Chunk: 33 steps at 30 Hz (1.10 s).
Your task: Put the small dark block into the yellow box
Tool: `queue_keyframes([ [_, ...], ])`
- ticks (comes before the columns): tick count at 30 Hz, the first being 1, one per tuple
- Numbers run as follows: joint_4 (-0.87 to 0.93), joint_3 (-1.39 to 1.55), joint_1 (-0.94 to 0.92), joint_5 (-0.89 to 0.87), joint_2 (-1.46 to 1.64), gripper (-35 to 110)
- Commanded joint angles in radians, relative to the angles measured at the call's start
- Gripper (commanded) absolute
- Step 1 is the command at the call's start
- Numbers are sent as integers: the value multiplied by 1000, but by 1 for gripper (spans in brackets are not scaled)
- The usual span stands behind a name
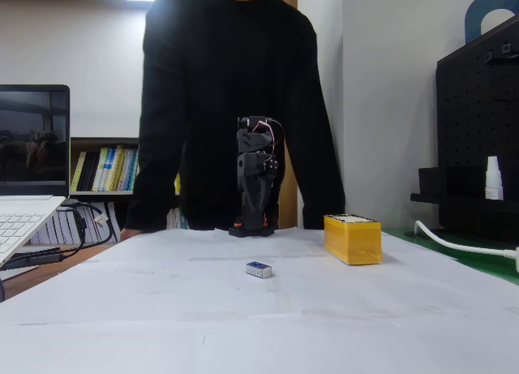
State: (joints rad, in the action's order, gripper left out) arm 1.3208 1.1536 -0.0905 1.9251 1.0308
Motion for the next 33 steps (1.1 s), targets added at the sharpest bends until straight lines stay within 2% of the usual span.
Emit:
queue_keyframes([
  [1, -25, 160, -34, 308, 87, 1],
  [3, -26, 218, -49, 374, 144, 1],
  [10, -38, 411, -84, 540, 327, 17],
  [12, -46, 456, -89, 578, 371, 17],
  [25, -293, 591, -84, 609, 623, 19],
  [33, -307, 591, -92, 607, 670, 19],
])
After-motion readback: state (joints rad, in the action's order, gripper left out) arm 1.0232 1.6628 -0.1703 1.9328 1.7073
